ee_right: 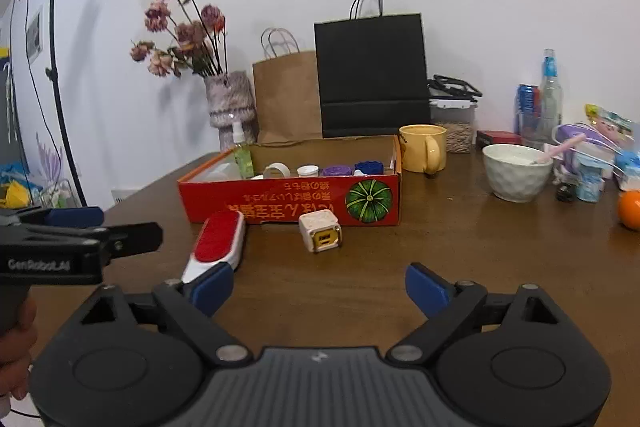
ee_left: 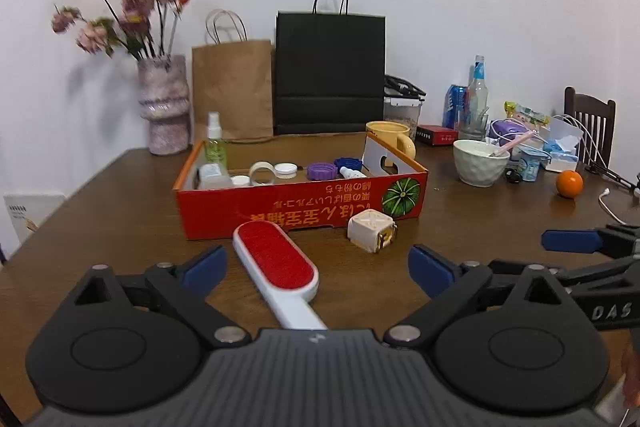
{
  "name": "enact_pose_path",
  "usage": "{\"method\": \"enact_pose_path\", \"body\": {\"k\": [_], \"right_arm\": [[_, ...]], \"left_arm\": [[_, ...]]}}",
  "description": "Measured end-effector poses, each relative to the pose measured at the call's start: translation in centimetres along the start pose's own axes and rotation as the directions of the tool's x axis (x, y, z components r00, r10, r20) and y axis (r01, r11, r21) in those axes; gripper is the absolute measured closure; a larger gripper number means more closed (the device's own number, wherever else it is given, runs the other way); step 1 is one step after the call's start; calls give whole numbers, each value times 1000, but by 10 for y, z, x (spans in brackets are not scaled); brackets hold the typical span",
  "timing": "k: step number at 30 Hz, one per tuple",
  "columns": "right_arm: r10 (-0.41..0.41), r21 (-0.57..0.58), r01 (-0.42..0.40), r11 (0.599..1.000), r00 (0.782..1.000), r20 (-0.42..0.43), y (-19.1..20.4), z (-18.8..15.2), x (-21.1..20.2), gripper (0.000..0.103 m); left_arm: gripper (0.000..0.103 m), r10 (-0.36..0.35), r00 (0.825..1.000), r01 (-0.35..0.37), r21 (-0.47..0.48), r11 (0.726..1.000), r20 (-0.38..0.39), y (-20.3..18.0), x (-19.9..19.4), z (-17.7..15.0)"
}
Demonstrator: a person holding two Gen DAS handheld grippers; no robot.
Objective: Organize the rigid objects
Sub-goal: 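Grasp the white cube charger with the right tool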
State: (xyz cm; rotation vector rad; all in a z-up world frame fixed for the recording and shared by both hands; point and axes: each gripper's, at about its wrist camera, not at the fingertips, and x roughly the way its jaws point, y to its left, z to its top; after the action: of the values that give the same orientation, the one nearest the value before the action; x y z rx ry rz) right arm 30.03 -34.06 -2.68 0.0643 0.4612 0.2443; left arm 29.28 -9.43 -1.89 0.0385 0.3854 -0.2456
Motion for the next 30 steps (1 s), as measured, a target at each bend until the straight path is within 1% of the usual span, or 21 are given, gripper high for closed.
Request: {"method": "enact_pose_path", "body": {"k": [4, 6, 8, 10, 11, 13, 16, 17, 20, 22, 23, 25, 27, 28, 30], "right_arm": [[13, 0, -13, 1000, 999, -47, -12, 15, 46, 17], [24, -7, -25, 1000, 997, -67, -15, 21, 68, 19], [35, -24, -37, 999, 996, -81, -17, 26, 87, 19], [34, -47, -39, 998, 994, -103, -19, 29, 107, 21], [37, -50, -43, 998, 993, -116, -21, 30, 117, 21], [52, -55, -61, 997, 989, -139, -24, 32, 134, 27], [72, -65, -84, 994, 983, -167, -23, 32, 152, 33], [80, -73, -94, 993, 981, -175, -21, 33, 158, 34], [99, -97, -118, 988, 977, -187, -15, 33, 173, 42], [100, -101, -120, 988, 978, -183, -11, 34, 180, 51], [98, -104, -118, 988, 978, -185, -10, 36, 184, 53], [111, -115, -134, 984, 975, -190, -6, 37, 190, 62], [106, -128, -132, 983, 976, -191, -3, 37, 194, 63], [100, -138, -127, 982, 977, -190, -1, 36, 195, 63], [96, -143, -123, 982, 978, -183, -1, 35, 193, 63]], "left_arm": [[10, -42, 999, 42, 13, 999, -23, -3, 42, 19], [13, -60, 997, 62, 45, 997, -41, -7, 65, 26], [16, -60, 996, 66, 86, 994, -63, -12, 87, 29], [27, -60, 995, 68, 110, 992, -82, -15, 108, 30], [30, -56, 993, 68, 120, 990, -100, -15, 119, 31], [40, -52, 991, 65, 101, 993, -126, -11, 137, 35], [49, -97, 977, 104, 27, 994, -190, -4, 164, 41], [50, -117, 972, 122, 11, 992, -206, -3, 172, 42], [55, -140, 964, 144, 4, 990, -227, -6, 187, 42], [68, -152, 960, 157, 5, 988, -237, -8, 194, 40], [69, -166, 956, 171, 0, 985, -242, -8, 198, 39], [72, -188, 955, 190, -14, 982, -230, -11, 201, 38], [78, -216, 949, 219, -13, 976, -228, -14, 202, 37], [78, -222, 948, 225, -13, 974, -227, -15, 201, 37], [78, -216, 951, 220, -4, 975, -221, -18, 202, 36]]}}
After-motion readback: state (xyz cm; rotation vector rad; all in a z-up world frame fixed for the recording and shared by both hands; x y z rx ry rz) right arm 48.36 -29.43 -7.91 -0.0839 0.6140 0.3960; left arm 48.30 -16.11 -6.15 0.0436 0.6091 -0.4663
